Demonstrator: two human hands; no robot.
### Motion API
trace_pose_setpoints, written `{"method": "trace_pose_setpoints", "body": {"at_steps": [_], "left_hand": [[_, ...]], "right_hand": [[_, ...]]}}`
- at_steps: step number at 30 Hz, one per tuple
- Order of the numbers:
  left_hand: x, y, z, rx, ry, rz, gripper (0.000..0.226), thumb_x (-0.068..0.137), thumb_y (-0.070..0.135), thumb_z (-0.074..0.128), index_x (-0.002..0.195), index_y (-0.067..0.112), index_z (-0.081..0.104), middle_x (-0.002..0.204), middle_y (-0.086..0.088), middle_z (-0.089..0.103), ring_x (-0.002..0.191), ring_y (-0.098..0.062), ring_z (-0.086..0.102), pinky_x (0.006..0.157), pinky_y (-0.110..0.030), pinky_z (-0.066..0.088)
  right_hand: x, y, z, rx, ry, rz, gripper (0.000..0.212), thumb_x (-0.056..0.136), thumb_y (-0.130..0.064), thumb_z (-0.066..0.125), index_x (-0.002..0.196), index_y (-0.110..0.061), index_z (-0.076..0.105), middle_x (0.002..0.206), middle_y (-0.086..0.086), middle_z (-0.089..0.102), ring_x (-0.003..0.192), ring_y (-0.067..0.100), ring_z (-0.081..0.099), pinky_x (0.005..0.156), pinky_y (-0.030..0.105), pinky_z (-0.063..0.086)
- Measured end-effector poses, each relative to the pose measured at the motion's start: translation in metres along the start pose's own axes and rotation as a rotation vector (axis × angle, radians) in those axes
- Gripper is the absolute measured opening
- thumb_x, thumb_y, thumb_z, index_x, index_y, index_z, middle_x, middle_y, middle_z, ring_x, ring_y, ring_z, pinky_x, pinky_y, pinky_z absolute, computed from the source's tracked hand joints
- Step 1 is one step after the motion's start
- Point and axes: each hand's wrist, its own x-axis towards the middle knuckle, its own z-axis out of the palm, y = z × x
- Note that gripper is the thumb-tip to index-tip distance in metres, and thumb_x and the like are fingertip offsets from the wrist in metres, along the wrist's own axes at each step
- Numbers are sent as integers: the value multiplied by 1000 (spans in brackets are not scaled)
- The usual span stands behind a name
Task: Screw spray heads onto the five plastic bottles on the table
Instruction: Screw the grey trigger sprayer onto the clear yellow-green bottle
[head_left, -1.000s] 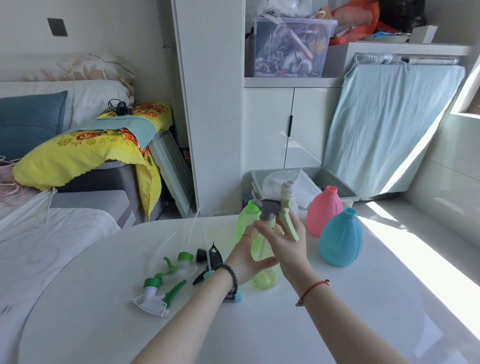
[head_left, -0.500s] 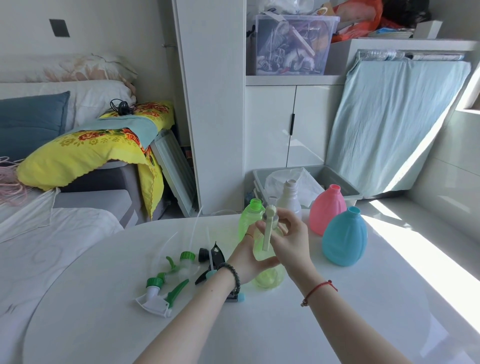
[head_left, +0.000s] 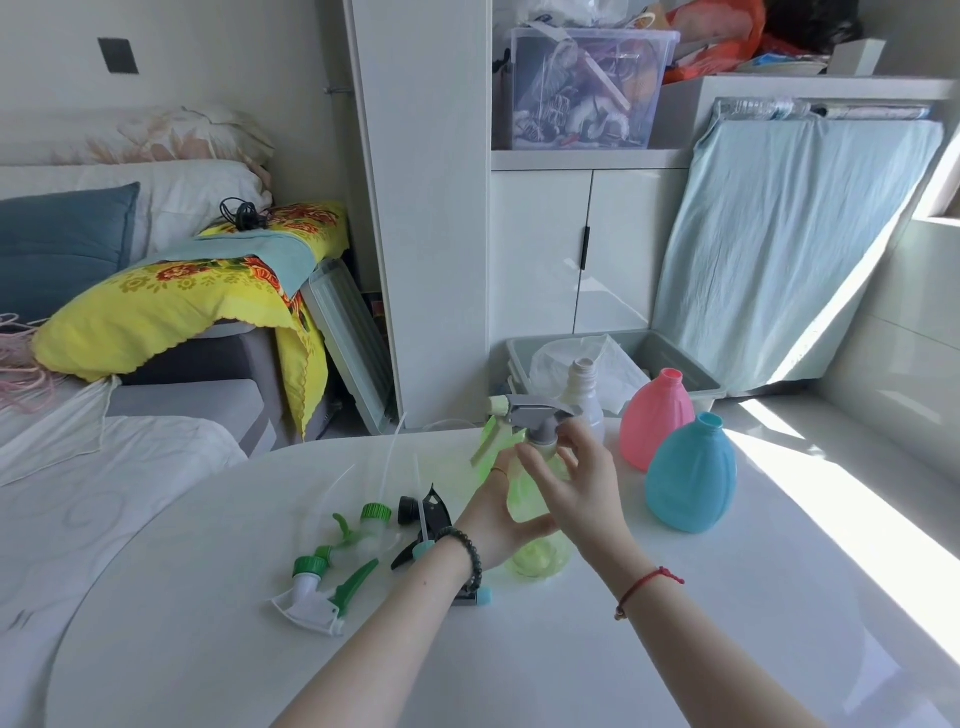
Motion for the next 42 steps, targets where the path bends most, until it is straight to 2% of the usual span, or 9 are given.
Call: {"method": "trace_pose_setpoints", "body": {"at_steps": [5, 11, 16, 18, 24, 27, 31, 35, 42], "left_hand": [[1, 0, 0, -50, -13, -2, 79, 70, 33, 73, 129, 41, 21, 122, 24, 44, 117, 6, 38, 86, -5, 31], [0, -1, -1, 5, 8, 4, 69, 72, 30, 71, 116, 44, 20, 105, 24, 47, 102, 3, 45, 75, 4, 34], [-1, 0, 0, -58, -14, 26, 76, 72, 31, 72, 128, 38, 22, 126, 17, 45, 121, 1, 38, 91, -9, 31], [-1, 0, 0, -67, -17, 31, 78, 72, 30, 72, 132, 34, 21, 129, 17, 43, 122, 4, 36, 89, -1, 30], [-2, 1, -1, -54, -10, 29, 82, 73, 30, 71, 132, 38, 15, 123, 25, 36, 117, 10, 29, 81, 5, 27], [-2, 2, -1, -66, -10, 33, 76, 73, 28, 72, 128, 39, 20, 129, 19, 38, 118, 10, 32, 92, -7, 28], [-2, 2, 0, -84, -14, 37, 79, 73, 27, 73, 133, 32, 22, 131, 16, 43, 120, 9, 36, 90, 2, 28], [-1, 2, 0, -79, -8, 35, 80, 72, 28, 73, 133, 33, 20, 132, 12, 43, 124, 1, 36, 98, -17, 29], [-3, 4, -1, -73, -10, 32, 89, 70, 30, 73, 137, 33, 15, 129, 16, 43, 124, 0, 36, 97, -19, 33]], "right_hand": [[-2, -1, -10, 88, -59, 9, 13, 80, -9, 67, 89, -15, 59, 92, 3, 69, 92, 7, 64, 87, 17, 48], [4, -4, 1, 30, 55, 51, 32, 68, -11, 78, 88, -19, 54, 88, 6, 63, 84, 10, 61, 76, 11, 46], [-3, -2, -7, 34, -58, -11, 10, 84, -11, 62, 94, -12, 63, 95, 12, 63, 94, 19, 62, 88, 23, 49], [-4, -4, -10, 36, -67, -5, 9, 84, -12, 62, 93, -12, 62, 95, 10, 69, 94, 15, 64, 90, 24, 50], [0, -11, -2, -36, 111, 1, 36, 69, -14, 77, 66, -26, 43, 73, -6, 61, 73, -4, 57, 68, 6, 46], [-3, -8, -3, 12, 59, -5, 25, 73, -14, 72, 78, -25, 50, 83, -10, 64, 85, -3, 60, 81, 18, 51], [-4, -4, -6, 32, 46, -19, 20, 80, -16, 67, 81, -9, 47, 86, 9, 68, 85, 19, 64, 81, 36, 54], [-1, -6, -5, -47, 15, -55, 21, 81, -16, 66, 101, -18, 61, 88, -4, 64, 84, 3, 60, 79, 22, 51], [-4, -13, 6, -22, 215, -19, 35, 69, -19, 78, 71, -39, 50, 79, -16, 61, 81, -6, 58, 73, 6, 46]]}}
